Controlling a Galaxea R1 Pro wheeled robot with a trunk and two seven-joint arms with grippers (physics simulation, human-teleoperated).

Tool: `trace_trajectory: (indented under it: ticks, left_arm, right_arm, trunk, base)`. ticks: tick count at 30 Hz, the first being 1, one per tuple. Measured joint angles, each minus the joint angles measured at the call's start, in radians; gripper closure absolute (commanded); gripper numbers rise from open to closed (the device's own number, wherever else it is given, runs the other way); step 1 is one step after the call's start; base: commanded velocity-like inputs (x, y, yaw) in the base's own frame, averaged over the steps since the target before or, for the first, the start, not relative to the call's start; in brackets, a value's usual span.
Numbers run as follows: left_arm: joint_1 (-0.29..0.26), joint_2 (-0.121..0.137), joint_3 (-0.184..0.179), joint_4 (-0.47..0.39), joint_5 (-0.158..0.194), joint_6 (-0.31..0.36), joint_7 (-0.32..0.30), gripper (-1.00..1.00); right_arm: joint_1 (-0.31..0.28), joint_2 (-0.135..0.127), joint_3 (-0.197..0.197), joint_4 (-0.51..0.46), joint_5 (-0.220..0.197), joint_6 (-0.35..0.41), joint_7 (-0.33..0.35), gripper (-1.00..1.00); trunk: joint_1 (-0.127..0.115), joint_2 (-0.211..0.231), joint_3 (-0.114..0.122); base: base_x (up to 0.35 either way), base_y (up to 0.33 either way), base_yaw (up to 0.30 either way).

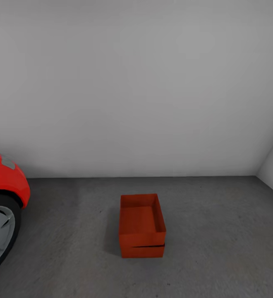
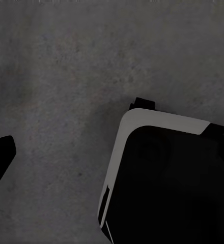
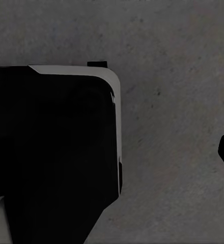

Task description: Move the two storage containers from the living room to the garage. In the garage, place one container on the floor and stack the other container on top of it (either order is fine).

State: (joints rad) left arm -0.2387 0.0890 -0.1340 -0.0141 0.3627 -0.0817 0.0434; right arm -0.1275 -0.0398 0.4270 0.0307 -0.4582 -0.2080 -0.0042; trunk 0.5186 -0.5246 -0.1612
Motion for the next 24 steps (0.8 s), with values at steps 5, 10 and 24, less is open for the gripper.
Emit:
trace_trajectory:
  ticks: [5,10,24]
  left_arm:
    - [0.0,0.0,0.0,0.0,0.0,0.0,0.0,-1.0]
    - [0.0,0.0,0.0,0.0,0.0,0.0,0.0,-1.0]
    - [0.0,0.0,0.0,0.0,0.0,0.0,0.0,-1.0]
  right_arm:
    - [0.0,0.0,-0.001,0.0,0.0,0.0,0.0,-1.0]
    - [0.0,0.0,0.0,0.0,0.003,0.0,0.0,-1.0]
    - [0.0,-0.001,0.0,0.0,0.003,-0.004,0.0,-1.0]
  trunk:
    - [0.0,0.0,0.008]
    - [0.0,0.0,0.016]
    - [0.0,0.0,0.039]
  base:
    - [0.0,0.0,0.0]
    - [0.0,0.0,0.0]
    - [0.0,0.0,0.0]
